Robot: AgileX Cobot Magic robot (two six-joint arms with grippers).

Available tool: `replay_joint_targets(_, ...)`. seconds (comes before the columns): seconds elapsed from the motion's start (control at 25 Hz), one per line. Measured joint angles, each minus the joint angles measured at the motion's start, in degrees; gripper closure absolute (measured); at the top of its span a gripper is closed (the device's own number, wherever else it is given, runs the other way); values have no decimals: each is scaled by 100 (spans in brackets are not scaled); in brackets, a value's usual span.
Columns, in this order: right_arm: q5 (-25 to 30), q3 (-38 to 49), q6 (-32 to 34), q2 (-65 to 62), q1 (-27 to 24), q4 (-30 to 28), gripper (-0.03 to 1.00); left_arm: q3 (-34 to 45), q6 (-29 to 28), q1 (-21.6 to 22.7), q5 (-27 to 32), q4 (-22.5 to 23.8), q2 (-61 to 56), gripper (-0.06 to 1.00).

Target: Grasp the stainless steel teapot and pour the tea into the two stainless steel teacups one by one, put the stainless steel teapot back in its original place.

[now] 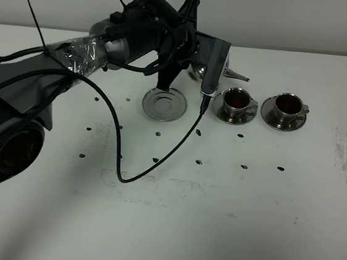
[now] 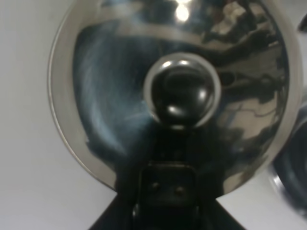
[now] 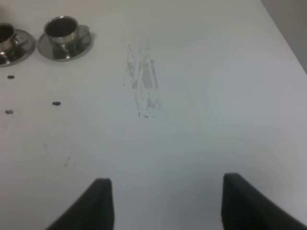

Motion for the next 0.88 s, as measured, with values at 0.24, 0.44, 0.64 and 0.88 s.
replay_joint_targets(0.24, 0, 0, 0, 0, 0, 0, 48, 236, -279, 0, 298, -616, -481, 77)
replay_joint_targets(0.44, 0, 0, 0, 0, 0, 0, 48, 1219, -344, -49, 299, -1059, -1179, 77)
replay_joint_targets(0.64, 0, 0, 0, 0, 0, 0, 48, 2183, -572, -151, 302, -1624, -1780, 77)
replay_joint_targets(0.88, 0, 0, 0, 0, 0, 0, 48, 2668, -873, -332, 236, -2383, -1970, 77)
